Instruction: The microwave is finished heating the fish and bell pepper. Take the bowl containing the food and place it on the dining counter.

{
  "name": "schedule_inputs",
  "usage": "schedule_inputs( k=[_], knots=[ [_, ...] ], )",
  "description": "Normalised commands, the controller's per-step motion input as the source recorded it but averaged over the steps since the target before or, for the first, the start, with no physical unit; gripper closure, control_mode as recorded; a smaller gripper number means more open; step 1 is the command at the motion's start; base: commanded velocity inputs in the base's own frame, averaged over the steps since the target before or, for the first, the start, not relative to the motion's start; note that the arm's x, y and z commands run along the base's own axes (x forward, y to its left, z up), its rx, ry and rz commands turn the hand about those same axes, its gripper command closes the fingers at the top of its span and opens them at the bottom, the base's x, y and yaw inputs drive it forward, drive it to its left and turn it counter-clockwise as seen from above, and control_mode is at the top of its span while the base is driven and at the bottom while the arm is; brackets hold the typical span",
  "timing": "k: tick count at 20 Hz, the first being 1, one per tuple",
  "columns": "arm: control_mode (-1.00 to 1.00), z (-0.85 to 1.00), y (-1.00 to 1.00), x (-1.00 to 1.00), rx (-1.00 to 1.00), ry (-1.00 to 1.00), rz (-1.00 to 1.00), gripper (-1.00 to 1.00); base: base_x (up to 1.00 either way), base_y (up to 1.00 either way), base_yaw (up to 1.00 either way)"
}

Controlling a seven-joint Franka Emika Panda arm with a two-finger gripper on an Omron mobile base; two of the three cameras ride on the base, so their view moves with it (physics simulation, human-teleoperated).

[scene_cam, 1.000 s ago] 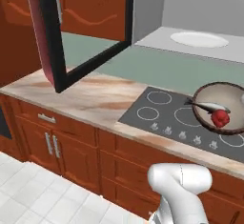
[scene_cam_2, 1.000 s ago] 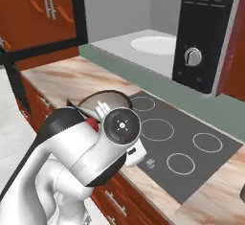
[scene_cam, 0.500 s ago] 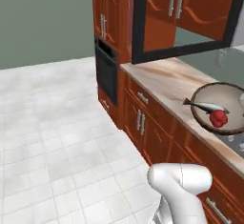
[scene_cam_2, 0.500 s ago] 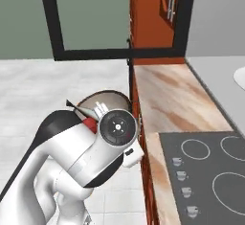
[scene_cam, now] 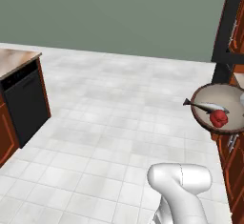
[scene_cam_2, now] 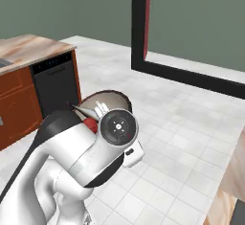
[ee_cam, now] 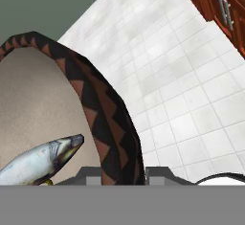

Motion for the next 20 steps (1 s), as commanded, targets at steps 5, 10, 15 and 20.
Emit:
schedule_inputs(
  k=[5, 10, 15, 20],
  knots=[
    [1.00, 0.00, 0.00, 0.00, 0.00, 0.00, 0.00, 1.00, 0.06, 0.20, 0.93],
    [1.00, 0.00, 0.00, 0.00, 0.00, 0.00, 0.00, 1.00, 0.44, 0.31, 0.76],
    [1.00, 0.00, 0.00, 0.00, 0.00, 0.00, 0.00, 1.00, 0.73, 0.27, 0.68],
    [1.00, 0.00, 0.00, 0.00, 0.00, 0.00, 0.00, 1.00, 0.99, 0.12, 0.57]
  ],
)
